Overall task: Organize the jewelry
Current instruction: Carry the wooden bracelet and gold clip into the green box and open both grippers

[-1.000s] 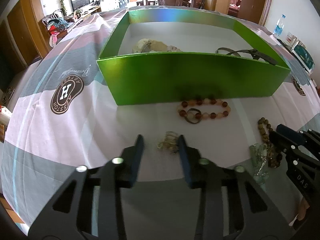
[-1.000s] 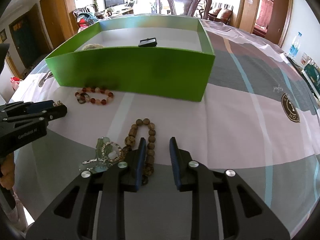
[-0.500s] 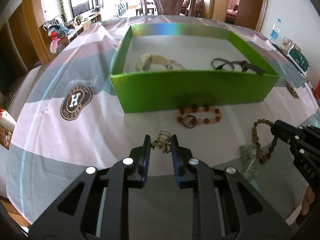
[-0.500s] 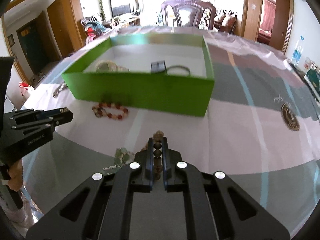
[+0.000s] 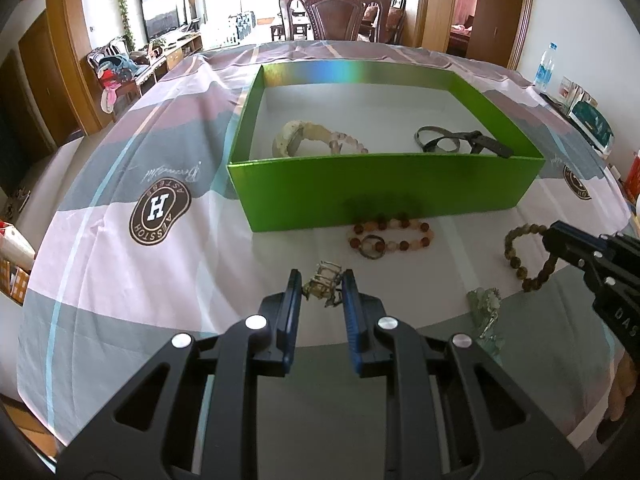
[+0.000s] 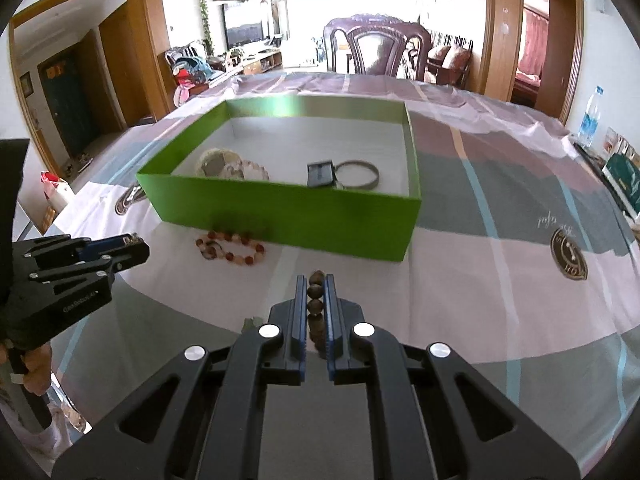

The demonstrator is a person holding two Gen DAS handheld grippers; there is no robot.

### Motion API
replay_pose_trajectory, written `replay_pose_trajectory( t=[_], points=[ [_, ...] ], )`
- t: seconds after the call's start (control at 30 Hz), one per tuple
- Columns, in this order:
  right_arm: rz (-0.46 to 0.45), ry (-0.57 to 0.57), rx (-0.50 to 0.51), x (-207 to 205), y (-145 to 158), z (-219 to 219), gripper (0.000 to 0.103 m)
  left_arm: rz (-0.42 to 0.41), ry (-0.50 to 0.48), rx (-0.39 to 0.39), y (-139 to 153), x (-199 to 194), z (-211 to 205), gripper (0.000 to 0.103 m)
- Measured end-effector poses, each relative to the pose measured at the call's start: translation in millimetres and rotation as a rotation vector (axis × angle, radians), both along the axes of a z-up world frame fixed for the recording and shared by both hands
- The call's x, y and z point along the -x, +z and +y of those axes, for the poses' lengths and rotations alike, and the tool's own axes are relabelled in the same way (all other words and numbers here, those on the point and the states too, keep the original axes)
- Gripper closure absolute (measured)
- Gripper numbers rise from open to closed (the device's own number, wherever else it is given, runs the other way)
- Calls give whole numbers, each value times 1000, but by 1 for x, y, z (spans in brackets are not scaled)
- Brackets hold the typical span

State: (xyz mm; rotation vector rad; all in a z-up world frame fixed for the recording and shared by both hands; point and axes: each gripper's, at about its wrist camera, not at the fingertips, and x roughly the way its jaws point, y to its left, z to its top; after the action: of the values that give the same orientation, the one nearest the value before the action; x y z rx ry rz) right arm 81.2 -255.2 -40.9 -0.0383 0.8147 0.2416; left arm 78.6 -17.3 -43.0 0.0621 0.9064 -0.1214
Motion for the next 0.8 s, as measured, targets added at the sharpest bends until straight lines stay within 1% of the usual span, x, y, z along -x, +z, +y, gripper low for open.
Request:
replay_pose_trajectory(
  t=[0.33,0.43,0.63,0.7,0.8],
  points=[
    [22,2,-3,-1,-8,2,95,10,0,-3,-4,1,-1,82],
    [14,2,-9,0,-7,1,95,5,2,-2,-2,1,-1,82],
    [-52,13,-9,-3,17,1,95,-32,3,12,14,-1,2,82],
    [-80,15,-5,-6,28,2,95,-50,1,21,25,-5,4,82],
    [-133,15,2,-11,50,2,95,-100,-2,20,47,-14,4,82]
  ],
)
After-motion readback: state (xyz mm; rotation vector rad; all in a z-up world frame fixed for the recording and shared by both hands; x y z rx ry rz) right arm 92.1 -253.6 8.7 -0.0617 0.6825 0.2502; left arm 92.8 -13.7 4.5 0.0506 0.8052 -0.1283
